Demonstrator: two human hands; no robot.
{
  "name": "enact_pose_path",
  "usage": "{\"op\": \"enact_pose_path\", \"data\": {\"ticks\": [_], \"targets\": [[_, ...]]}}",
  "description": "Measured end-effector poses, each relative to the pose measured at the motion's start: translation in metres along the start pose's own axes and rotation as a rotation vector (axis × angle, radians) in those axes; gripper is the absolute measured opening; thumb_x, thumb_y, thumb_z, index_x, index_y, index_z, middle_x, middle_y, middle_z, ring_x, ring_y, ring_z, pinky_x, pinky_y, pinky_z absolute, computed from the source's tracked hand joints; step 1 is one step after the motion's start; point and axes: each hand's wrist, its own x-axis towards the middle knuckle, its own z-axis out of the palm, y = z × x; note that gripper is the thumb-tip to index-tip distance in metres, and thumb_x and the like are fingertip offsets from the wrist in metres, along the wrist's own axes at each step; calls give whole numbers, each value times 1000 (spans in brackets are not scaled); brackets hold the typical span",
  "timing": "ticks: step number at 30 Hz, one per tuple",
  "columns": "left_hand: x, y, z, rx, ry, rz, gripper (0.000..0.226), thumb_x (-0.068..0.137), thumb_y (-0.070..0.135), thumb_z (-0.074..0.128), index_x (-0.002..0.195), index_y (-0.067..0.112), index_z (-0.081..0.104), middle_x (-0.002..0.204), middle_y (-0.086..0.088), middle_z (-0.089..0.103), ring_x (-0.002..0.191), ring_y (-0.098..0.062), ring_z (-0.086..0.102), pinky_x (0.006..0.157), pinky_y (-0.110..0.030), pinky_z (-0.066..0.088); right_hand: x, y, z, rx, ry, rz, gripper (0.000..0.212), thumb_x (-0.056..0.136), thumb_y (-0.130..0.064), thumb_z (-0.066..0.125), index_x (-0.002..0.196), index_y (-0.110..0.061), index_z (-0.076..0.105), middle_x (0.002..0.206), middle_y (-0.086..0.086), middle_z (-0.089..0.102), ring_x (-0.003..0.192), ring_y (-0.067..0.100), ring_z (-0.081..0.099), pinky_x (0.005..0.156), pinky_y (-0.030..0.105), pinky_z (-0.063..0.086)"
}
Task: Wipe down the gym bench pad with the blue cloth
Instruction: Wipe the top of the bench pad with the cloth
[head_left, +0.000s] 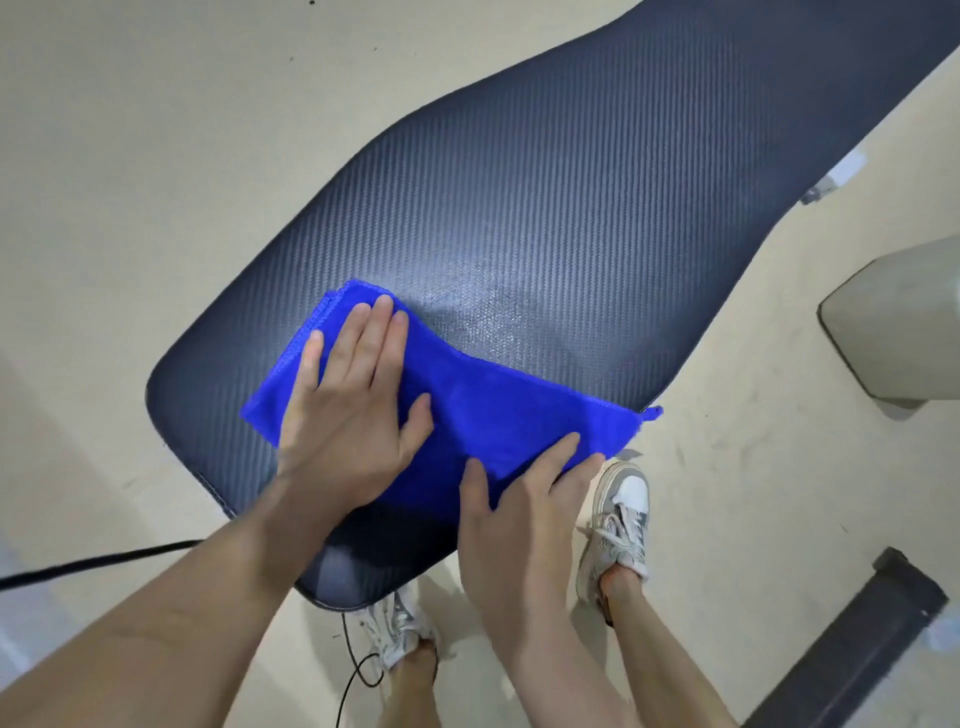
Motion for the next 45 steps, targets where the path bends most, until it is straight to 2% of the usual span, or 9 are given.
{"op": "enact_pose_path", "data": {"ticks": [4, 11, 17, 21, 25, 28, 32, 38, 45], "targets": [[-7, -20, -2, 36, -24, -48, 75, 89, 48, 27, 149, 5, 22, 159, -10, 17, 146, -24, 17, 115, -52, 18, -8, 0, 2, -261, 132, -433, 70, 91, -46, 39, 151, -14, 24, 159, 16, 22, 147, 31, 18, 113, 46, 26], [31, -18, 1, 50, 103, -120, 72, 92, 46, 29, 149, 4, 20, 157, -13, 21, 145, -26, 20, 114, -51, 16, 76, 8, -12, -655, 6, -924, 58, 97, -52, 34, 151, -33, 27, 161, 1, 21, 148, 19, 19, 114, 48, 23], [84, -31, -3, -86, 155, -150, 71, 92, 47, 30, 150, 7, 21, 158, -10, 20, 146, -24, 17, 116, -50, 11, 133, -50, -19, -667, 83, -856, 61, 96, -56, 27, 152, -34, 18, 163, 2, 9, 150, 19, 5, 117, 50, 12], [79, -57, -3, -113, 169, -194, 68, 92, 45, 30, 148, 7, 26, 154, -12, 31, 139, -28, 32, 112, -50, 22, 122, -80, 8, -628, 108, -839, 60, 98, -52, 24, 153, -32, 14, 164, 3, 4, 150, 19, 1, 118, 50, 6], [50, -93, -7, -149, 134, -320, 56, 92, 41, 33, 133, 4, 43, 105, -20, 61, 88, -38, 59, 74, -44, 45, 90, -109, 49, -620, 81, -918, 60, 99, -47, 23, 154, -25, 17, 164, 5, 6, 150, 20, 1, 118, 52, 7], [17, -111, -11, -260, 106, -491, 37, 94, 40, 32, 104, 7, 49, 82, -9, 53, 72, -32, 52, 59, -40, 41, 66, -124, 76, -691, 19, -995, 59, 99, -45, 19, 154, -23, 11, 164, 4, 1, 150, 20, -2, 119, 52, 6], [-15, -119, -3, -439, 133, -688, 34, 100, 35, 28, 103, 7, 48, 88, -8, 52, 74, -30, 47, 66, -34, 30, 44, -129, 98, -709, -14, -1096, 58, 99, -43, 21, 154, -24, 15, 164, 3, 7, 150, 19, 3, 118, 50, 5], [-65, -69, 12, -1096, 242, -1136, 43, 102, 42, 22, 130, 17, 42, 109, -3, 62, 93, -25, 57, 79, -32, 39, 30, -111, 98, -790, -114, -1322, 57, 98, -41, 24, 153, -27, 18, 163, 0, 11, 150, 18, 9, 118, 49, 9], [-103, 5, 21, -1170, 240, -1336, 42, 102, 39, 19, 128, 15, 43, 95, -1, 60, 85, -27, 55, 73, -30, 35, 26, -59, 67, -932, -214, -1508, 57, 98, -39, 30, 153, -26, 22, 162, 0, 16, 149, 17, 15, 118, 48, 14]]}}
